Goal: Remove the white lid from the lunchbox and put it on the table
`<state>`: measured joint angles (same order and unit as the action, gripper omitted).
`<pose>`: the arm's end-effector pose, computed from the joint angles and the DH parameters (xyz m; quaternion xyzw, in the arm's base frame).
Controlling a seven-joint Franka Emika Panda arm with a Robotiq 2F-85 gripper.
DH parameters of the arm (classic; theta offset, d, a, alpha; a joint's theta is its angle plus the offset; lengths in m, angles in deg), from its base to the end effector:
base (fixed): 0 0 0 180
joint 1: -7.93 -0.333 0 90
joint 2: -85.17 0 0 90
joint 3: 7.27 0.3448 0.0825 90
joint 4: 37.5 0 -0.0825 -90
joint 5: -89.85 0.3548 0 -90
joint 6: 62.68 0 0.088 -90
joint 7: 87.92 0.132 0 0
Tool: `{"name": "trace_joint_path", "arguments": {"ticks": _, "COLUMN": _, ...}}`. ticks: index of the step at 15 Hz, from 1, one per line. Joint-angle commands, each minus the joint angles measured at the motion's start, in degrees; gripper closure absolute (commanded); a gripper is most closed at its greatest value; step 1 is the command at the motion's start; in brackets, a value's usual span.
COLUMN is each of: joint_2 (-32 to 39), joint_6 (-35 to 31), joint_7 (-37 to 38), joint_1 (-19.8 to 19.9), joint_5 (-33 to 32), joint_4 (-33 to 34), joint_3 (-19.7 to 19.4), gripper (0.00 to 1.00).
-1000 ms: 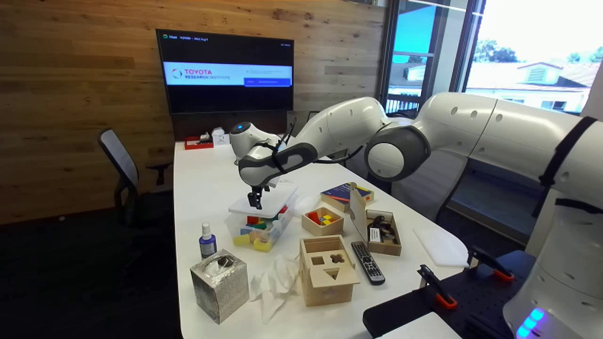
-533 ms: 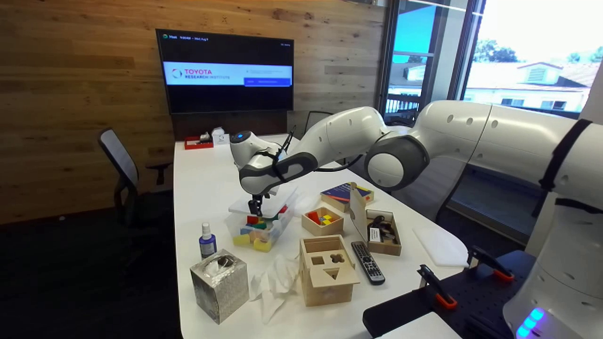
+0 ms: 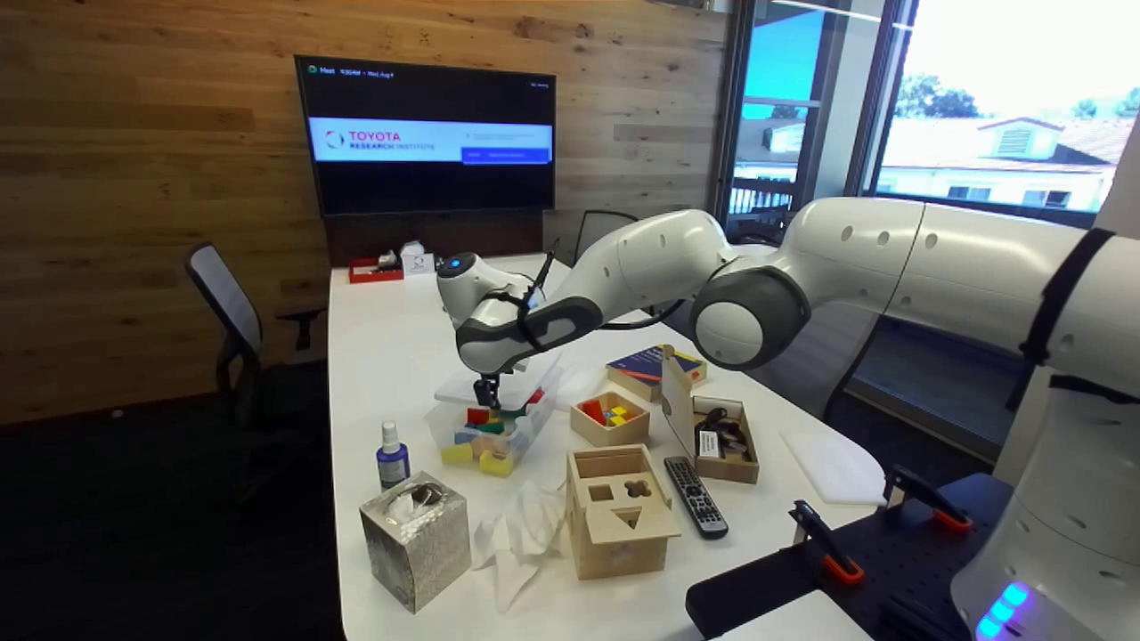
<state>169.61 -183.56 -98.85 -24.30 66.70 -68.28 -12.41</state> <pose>0.7146 0.3851 0.0937 0.8681 0.4425 0.0834 0.2090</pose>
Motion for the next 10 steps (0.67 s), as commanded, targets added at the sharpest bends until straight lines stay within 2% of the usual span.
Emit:
{"name": "trace_joint_path", "arguments": {"ticks": 1, "joint_2": 0.0, "joint_6": -0.52, "joint_7": 0.6, "joint_1": -0.32, "joint_5": -1.12, "joint_4": -0.27, "joint_3": -2.04, "gripper": 0.0}}
{"name": "trace_joint_path", "arguments": {"ticks": 10, "joint_2": 0.15, "joint_6": -1.49, "joint_7": 0.94, "joint_1": 1.54, "joint_5": -1.87, "joint_4": -0.67, "joint_3": -3.47, "gripper": 0.0}}
